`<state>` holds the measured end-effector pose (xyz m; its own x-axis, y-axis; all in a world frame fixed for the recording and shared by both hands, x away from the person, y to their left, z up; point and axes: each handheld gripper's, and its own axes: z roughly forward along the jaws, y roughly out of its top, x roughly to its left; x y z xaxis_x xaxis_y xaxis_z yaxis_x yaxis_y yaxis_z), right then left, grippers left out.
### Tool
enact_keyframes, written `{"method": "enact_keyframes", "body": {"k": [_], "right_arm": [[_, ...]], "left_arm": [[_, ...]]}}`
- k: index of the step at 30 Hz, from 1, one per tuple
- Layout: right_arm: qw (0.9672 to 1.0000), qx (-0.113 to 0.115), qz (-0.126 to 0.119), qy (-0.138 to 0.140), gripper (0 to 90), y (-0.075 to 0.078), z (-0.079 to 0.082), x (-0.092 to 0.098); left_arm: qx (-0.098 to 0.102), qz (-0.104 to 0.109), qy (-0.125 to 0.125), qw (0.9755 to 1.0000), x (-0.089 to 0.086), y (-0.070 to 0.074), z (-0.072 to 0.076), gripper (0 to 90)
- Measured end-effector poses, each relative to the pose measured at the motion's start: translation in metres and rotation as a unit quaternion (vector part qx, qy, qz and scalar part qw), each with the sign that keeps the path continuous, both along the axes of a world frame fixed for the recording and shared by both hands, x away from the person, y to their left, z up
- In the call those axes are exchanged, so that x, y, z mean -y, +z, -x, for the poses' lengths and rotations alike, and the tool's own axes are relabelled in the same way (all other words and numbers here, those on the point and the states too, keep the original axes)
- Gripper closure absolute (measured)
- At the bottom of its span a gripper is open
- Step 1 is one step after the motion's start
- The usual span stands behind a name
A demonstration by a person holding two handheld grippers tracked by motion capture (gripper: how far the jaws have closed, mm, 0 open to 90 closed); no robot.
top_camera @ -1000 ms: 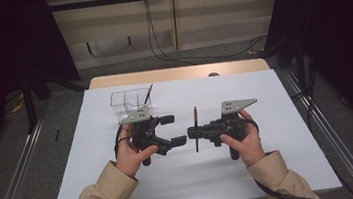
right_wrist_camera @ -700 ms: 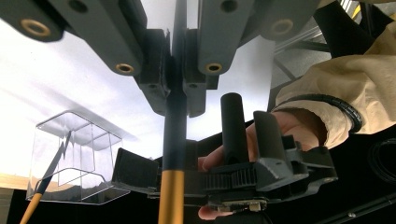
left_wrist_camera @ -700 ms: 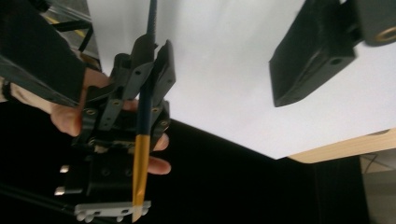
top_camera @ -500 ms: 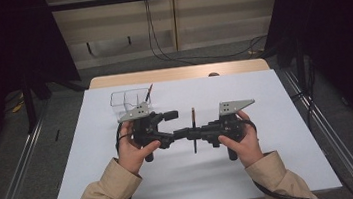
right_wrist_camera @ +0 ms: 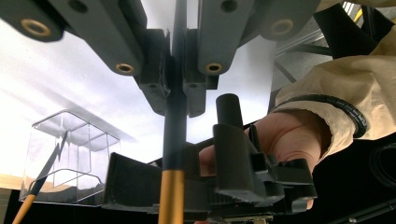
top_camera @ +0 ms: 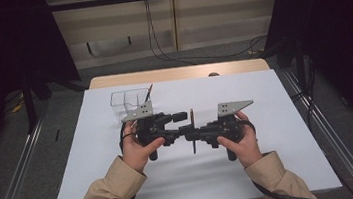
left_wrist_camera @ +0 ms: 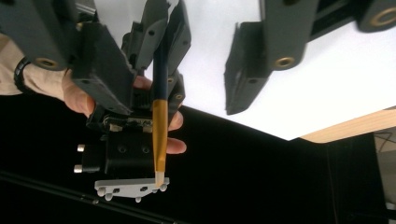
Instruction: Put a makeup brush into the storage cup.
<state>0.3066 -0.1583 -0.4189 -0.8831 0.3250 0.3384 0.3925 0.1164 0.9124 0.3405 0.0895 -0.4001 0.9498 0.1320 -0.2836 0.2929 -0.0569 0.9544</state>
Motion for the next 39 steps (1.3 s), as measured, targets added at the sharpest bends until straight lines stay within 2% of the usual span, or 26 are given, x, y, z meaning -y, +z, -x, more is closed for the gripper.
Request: {"method": "enact_keyframes", "body": {"k": [3,9,13,17,27,39], "right_arm": [[1.0000,0.000,0.002,0.002,84.0,0.000,0.000,-0.001],[1.0000,0.001,0.002,0.002,84.0,-0.001,0.000,-0.001],[1.0000,0.004,0.005,0.000,83.9,0.000,0.000,-0.001],[1.0000,0.006,0.003,0.000,83.9,0.000,0.001,-0.001],[0.9998,0.017,0.006,0.001,82.3,0.002,0.003,-0.002],[0.9983,0.040,0.036,-0.020,39.3,0.002,0.005,-0.002]], "left_arm": [[0.000,0.002,-0.005,1.0000,0.002,0.000,0.000,50.1],[-0.010,0.008,-0.014,0.9998,0.003,0.001,0.000,69.2],[-0.017,0.005,-0.025,0.9995,0.005,0.001,0.001,74.2],[-0.021,0.007,-0.025,0.9994,0.005,0.002,0.001,82.5],[-0.005,0.005,-0.021,0.9998,0.004,0.005,0.004,83.8],[0.004,0.012,-0.011,0.9999,-0.005,0.010,0.005,83.8]]}}
